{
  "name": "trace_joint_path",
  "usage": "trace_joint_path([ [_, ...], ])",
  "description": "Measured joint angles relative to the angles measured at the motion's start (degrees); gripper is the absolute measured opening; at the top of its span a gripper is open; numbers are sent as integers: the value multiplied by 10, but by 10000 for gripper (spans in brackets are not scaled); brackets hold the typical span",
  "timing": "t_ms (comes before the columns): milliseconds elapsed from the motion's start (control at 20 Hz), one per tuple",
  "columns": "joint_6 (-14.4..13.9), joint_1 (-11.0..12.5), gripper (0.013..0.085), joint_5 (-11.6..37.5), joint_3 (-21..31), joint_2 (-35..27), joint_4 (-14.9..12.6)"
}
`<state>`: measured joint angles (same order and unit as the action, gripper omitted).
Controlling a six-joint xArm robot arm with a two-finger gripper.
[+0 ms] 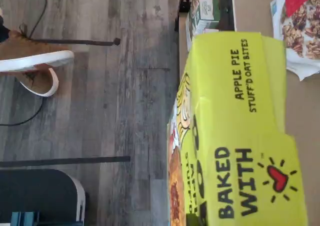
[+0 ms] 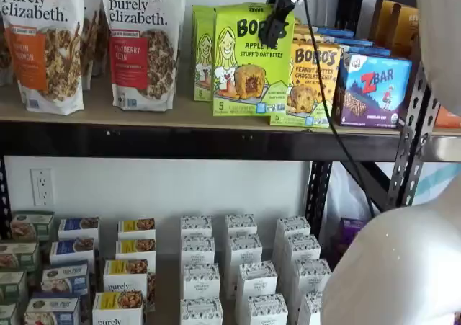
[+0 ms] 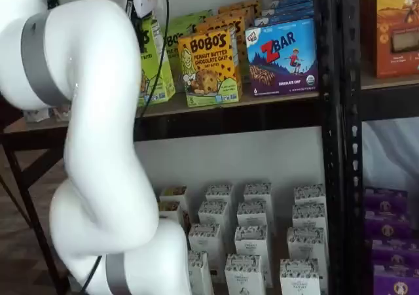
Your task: Pick the green box on the top shelf, the fourth from the left
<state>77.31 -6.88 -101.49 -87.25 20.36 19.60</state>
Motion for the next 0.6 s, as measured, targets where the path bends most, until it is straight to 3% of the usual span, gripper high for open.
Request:
trace_joint_path([
  [600,31,39,250,-15,46,65,0],
])
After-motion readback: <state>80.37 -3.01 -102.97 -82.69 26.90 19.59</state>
